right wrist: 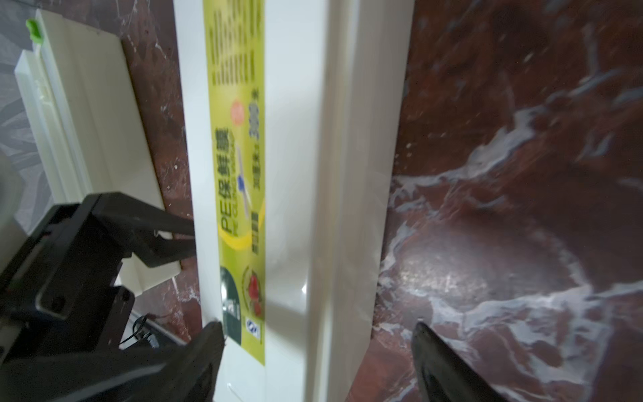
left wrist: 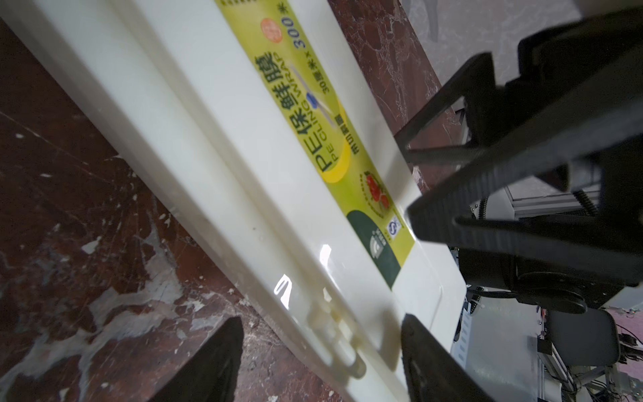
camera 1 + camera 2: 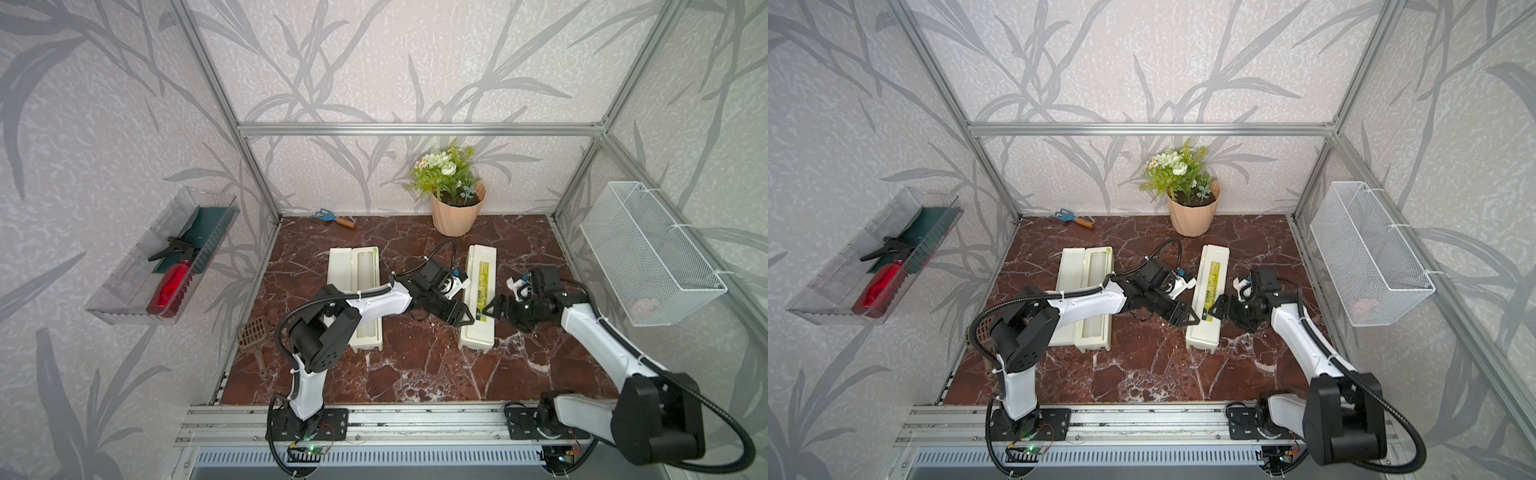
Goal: Put plastic wrap rolls into dispensers
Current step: Close the lid on the plastic wrap cutting box.
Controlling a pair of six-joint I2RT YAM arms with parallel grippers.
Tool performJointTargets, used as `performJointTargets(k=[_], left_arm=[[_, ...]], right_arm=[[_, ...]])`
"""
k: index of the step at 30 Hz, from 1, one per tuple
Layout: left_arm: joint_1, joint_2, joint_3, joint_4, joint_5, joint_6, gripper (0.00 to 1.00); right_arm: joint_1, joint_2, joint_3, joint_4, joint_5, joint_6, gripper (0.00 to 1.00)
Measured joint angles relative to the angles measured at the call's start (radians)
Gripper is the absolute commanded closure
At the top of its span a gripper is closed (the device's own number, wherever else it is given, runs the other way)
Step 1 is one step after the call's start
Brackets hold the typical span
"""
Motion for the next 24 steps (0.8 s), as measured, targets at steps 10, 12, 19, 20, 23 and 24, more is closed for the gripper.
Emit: performJointTargets(k=[10,12,19,20,23,24], left_arm=[[0.005,0.034,0.01,-0.022,0.041,-0.029,0.4],[0.013,0.035,0.005,-0.018,0.055,-0.04,0.41],[0.026,0.038,0.006,-0.019,0.063,-0.055,0.41],[0.029,0.038,0.006,-0.019,0.063,-0.055,0.4],[0.039,0.037,0.008,-0.022,0.057,-0.053,0.34],[0.04,0.037,0.011,-0.026,0.052,-0.051,0.31]], right_arm=[[0.028,-0.013,-0.217,0.319,-0.147,0.148,0.36],[0.028,-0.013,-0.23,0.348,-0.156,0.161,0.37],[0.028,-0.023,-0.239,0.393,-0.154,0.2,0.47],[0.028,-0.017,-0.239,0.4,-0.157,0.204,0.45],[0.03,0.023,-0.215,0.398,-0.168,0.195,0.25],[0.032,0.03,-0.207,0.395,-0.165,0.189,0.22]])
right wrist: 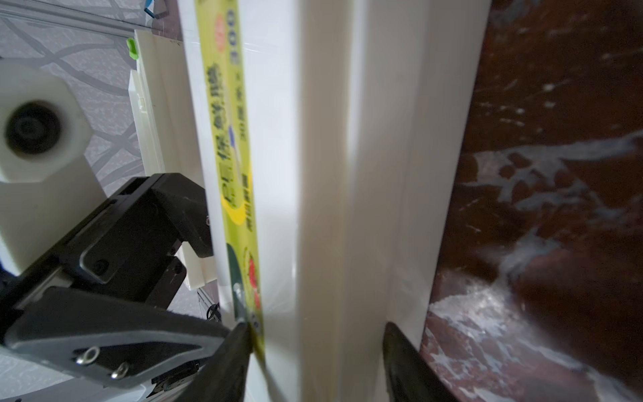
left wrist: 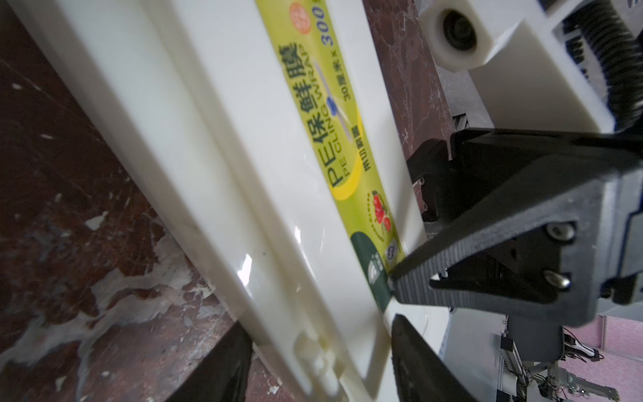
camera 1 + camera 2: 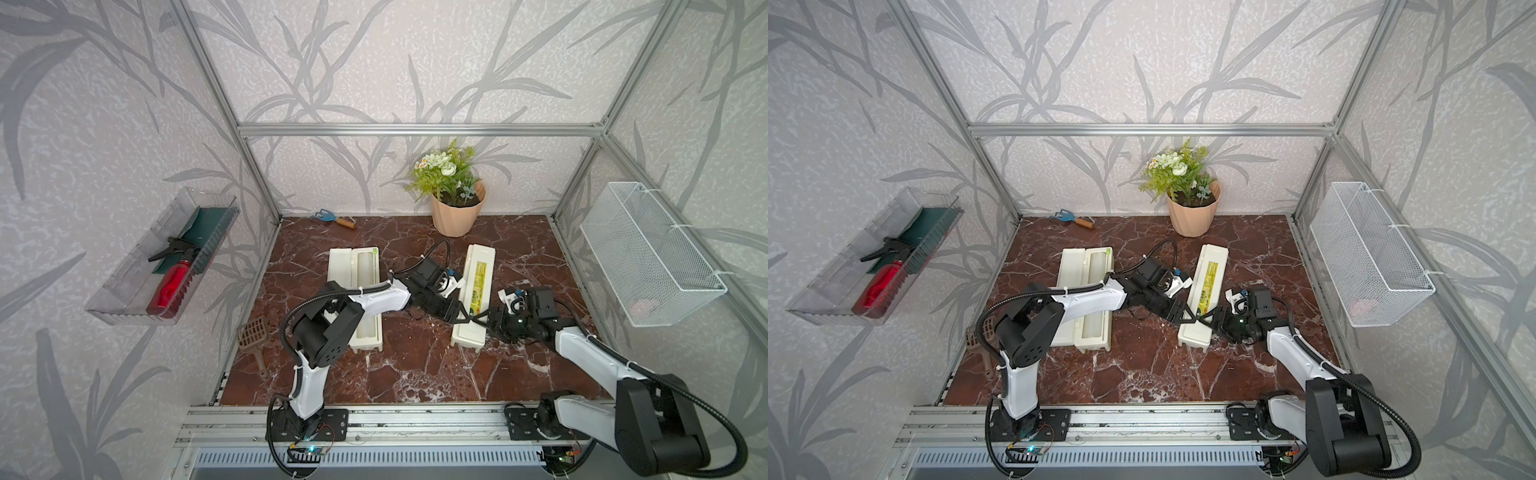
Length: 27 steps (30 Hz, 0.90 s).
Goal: Put plastic wrap rolls into dispensers
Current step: Close the lid on the plastic wrap cutting box.
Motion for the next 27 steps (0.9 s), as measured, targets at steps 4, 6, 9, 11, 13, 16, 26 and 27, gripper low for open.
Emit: performJointTargets(k=[4,6,9,11,13,16,26,27], left_arm=[[0.002,0.023,0.078,-0.08,-0.049,0.032,0.23],[0.007,0.045,0.129,-0.112,-0.075,0.045,0.22],[0.014,0.07,0.184,-0.14,-0.105,0.056,0.19],[0.029,0.083,0.208,-0.145,-0.121,0.056,0.19],[0.048,0.099,0.241,-0.148,-0.133,0.055,0.18],[0.083,0.146,0.332,-0.145,-0.151,0.052,0.18],[0.123,0.436,0.757,-0.095,-0.164,0.01,0.18],[0.123,0.466,0.787,-0.092,-0.168,0.002,0.18]], right_arm=[[-0.018,-0.024,0.014,-0.033,0.061,-0.021,0.15],[-0.055,-0.042,0.029,-0.05,0.097,-0.029,0.15],[-0.12,-0.036,0.094,-0.07,0.126,-0.049,0.15],[-0.146,-0.005,0.158,-0.069,0.137,-0.067,0.14],[-0.154,0.039,0.211,-0.055,0.137,-0.079,0.14],[-0.169,0.136,0.272,0.006,0.123,-0.082,0.14],[-0.197,0.518,0.428,0.26,0.044,-0.022,0.17],[-0.197,0.549,0.44,0.291,0.034,-0.008,0.17]])
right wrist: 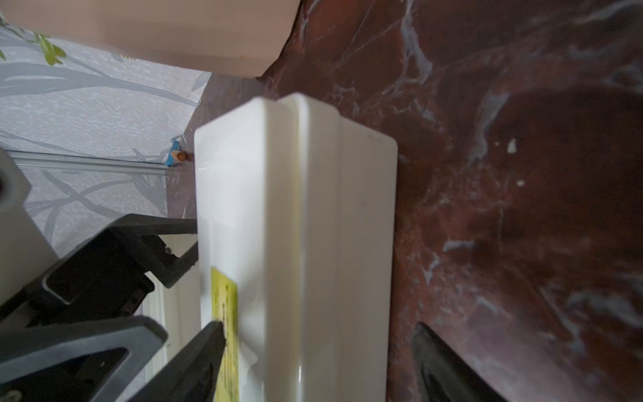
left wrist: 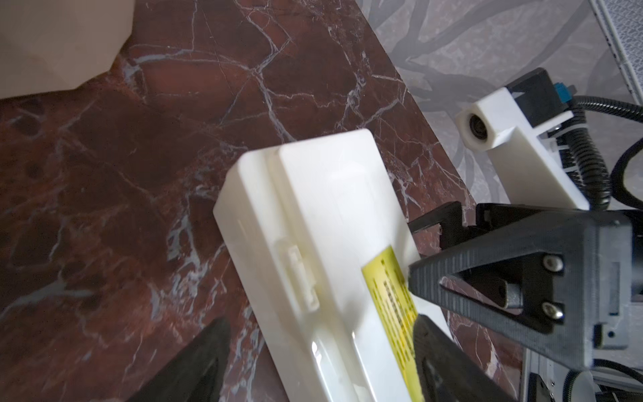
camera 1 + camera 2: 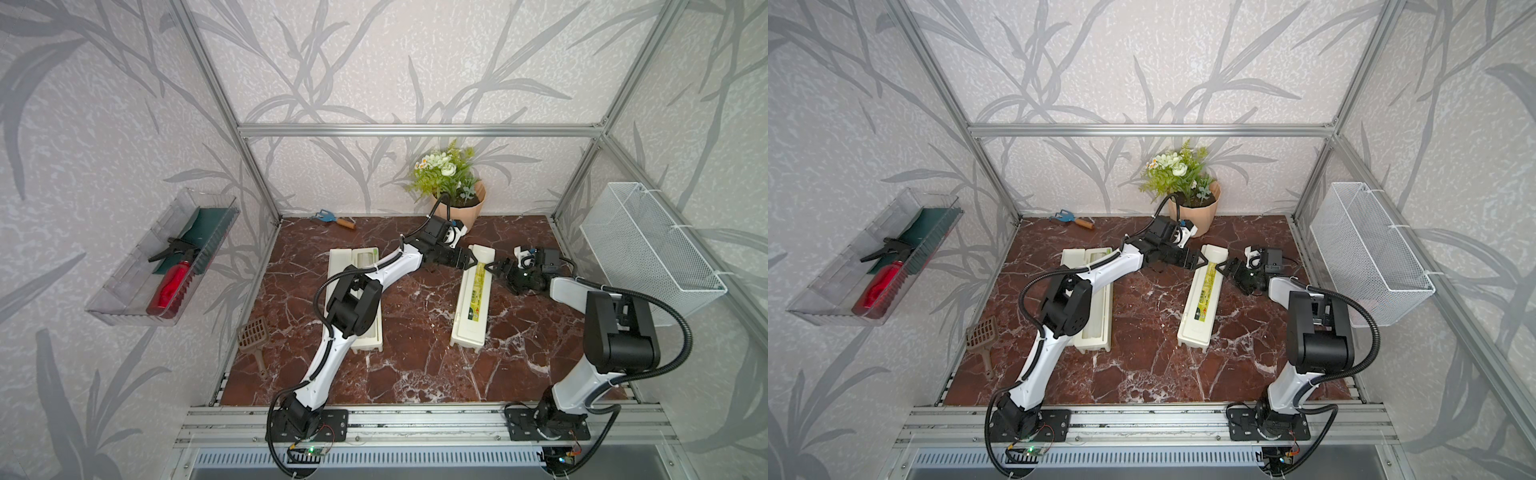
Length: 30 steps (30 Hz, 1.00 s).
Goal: Put plastic wrap rolls into dispensers
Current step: Close the lid on the plastic wrap cutting box.
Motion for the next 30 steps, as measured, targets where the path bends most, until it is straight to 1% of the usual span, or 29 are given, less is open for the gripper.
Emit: performJointTargets(k=[2,4,5,8,10,11,14,15,19,20,21,23,25,26,27,28,30], left_arm=[[0.0,0.061,0.06,0.002,-0.003,-0.02,0.2],[0.0,0.11,0.115,0.018,0.02,-0.05,0.23],[0.001,0.122,0.133,0.023,0.023,-0.062,0.25],[0.006,0.138,0.143,0.037,0.048,-0.111,0.31],[0.01,0.133,0.122,0.063,0.055,-0.135,0.32],[0.016,0.125,0.095,0.089,0.061,-0.153,0.34],[0.036,0.087,-0.027,0.196,0.095,-0.215,0.4],[0.045,0.077,-0.066,0.23,0.115,-0.245,0.41],[0.072,0.046,-0.138,0.288,0.142,-0.271,0.41],[0.077,0.038,-0.151,0.289,0.142,-0.274,0.42],[0.082,0.032,-0.16,0.288,0.143,-0.278,0.43],[0.094,0.026,-0.172,0.286,0.15,-0.282,0.43],[0.099,0.015,-0.187,0.288,0.15,-0.283,0.4],[0.099,0.006,-0.199,0.289,0.145,-0.28,0.38],[0.098,-0.003,-0.212,0.286,0.14,-0.274,0.36],[0.096,-0.011,-0.221,0.283,0.132,-0.268,0.34],[0.092,-0.028,-0.225,0.264,0.103,-0.249,0.31]], right_arm=[[0.0,0.049,0.024,0.048,-0.032,0.024,0.18],[0.001,0.089,0.058,0.065,-0.04,0.039,0.2],[-0.003,0.11,0.082,0.067,-0.05,0.041,0.22],[0.002,0.166,0.158,0.052,-0.077,0.039,0.35],[0.004,0.19,0.203,0.023,-0.091,0.033,0.37],[0.005,0.196,0.224,-0.002,-0.092,0.023,0.37],[0.021,0.208,0.272,-0.078,-0.079,-0.019,0.46],[0.029,0.213,0.285,-0.095,-0.072,-0.03,0.46],[0.061,0.24,0.34,-0.136,-0.068,-0.066,0.52],[0.069,0.251,0.357,-0.146,-0.069,-0.073,0.54],[0.076,0.26,0.372,-0.154,-0.073,-0.076,0.6],[0.083,0.273,0.39,-0.16,-0.082,-0.078,0.6],[0.089,0.279,0.396,-0.159,-0.084,-0.075,0.6],[0.092,0.279,0.396,-0.159,-0.084,-0.076,0.57],[0.095,0.278,0.396,-0.16,-0.083,-0.075,0.49],[0.097,0.278,0.396,-0.161,-0.082,-0.078,0.44],[0.106,0.264,0.385,-0.169,-0.063,-0.094,0.39]])
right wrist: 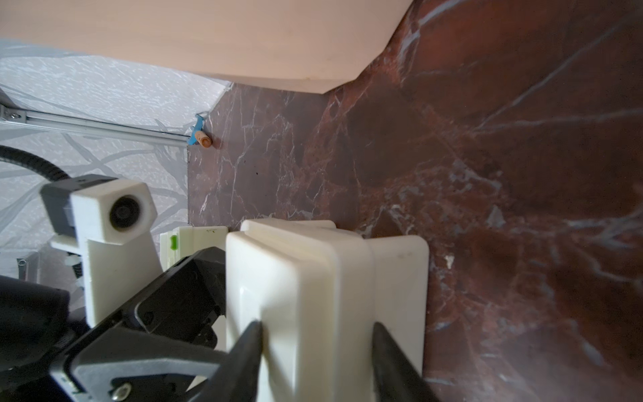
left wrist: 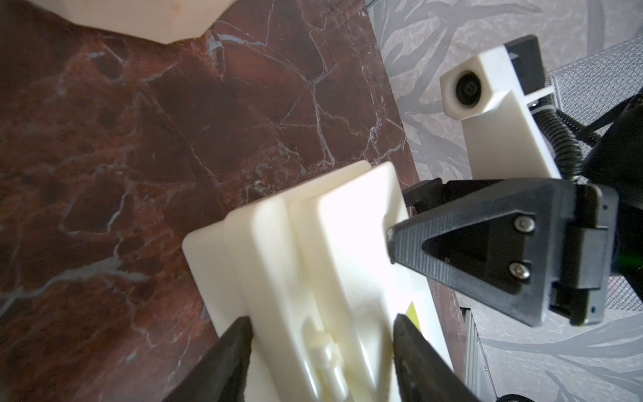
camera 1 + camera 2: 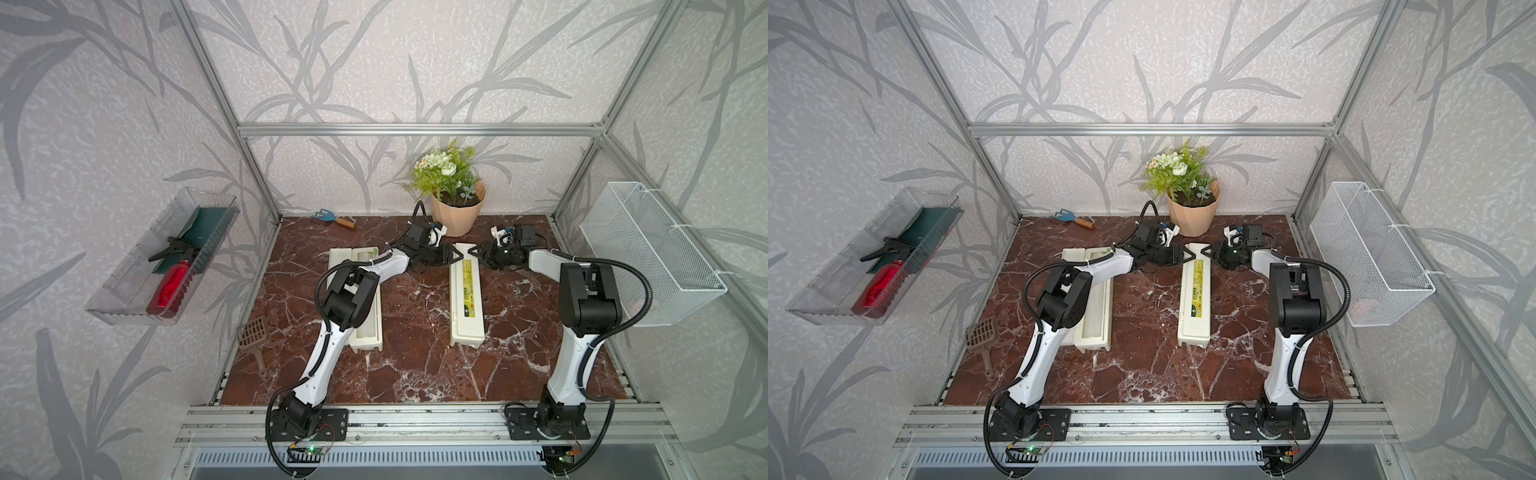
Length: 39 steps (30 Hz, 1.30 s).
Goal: Put plastic wrap rolls into dispensers
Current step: Close the lid on the plastic wrap cutting box, then open the lid of the plastic wrap cutting box.
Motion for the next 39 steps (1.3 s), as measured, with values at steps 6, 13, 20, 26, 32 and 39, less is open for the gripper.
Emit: performJointTargets(k=[6,13,20,26,32,39], left_arm=[[-0.028,-0.058,0.016,-0.157,-0.148,0.08,0.25],[-0.119,-0.081,0.2,-0.509,-0.443,0.175,0.21],[-0.249,-0.081,0.361,-0.766,-0.674,0.162,0.19],[-0.333,-0.043,0.468,-0.926,-0.782,0.106,0.18],[-0.354,-0.003,0.483,-1.014,-0.839,0.026,0.16],[-0.378,0.036,0.548,-1.032,-0.89,-0.048,0.16]], right_arm=[[0.003,-0.115,-0.062,-0.101,0.087,-0.052,0.23],[-0.068,-0.302,-0.064,-0.212,0.192,-0.13,0.19],[-0.065,-0.443,-0.212,-0.248,0.243,-0.138,0.19],[-0.063,-0.527,-0.391,-0.256,0.243,-0.129,0.19],[-0.074,-0.601,-0.425,-0.243,0.23,-0.122,0.18],[-0.099,-0.639,-0.432,-0.217,0.209,-0.118,0.18]])
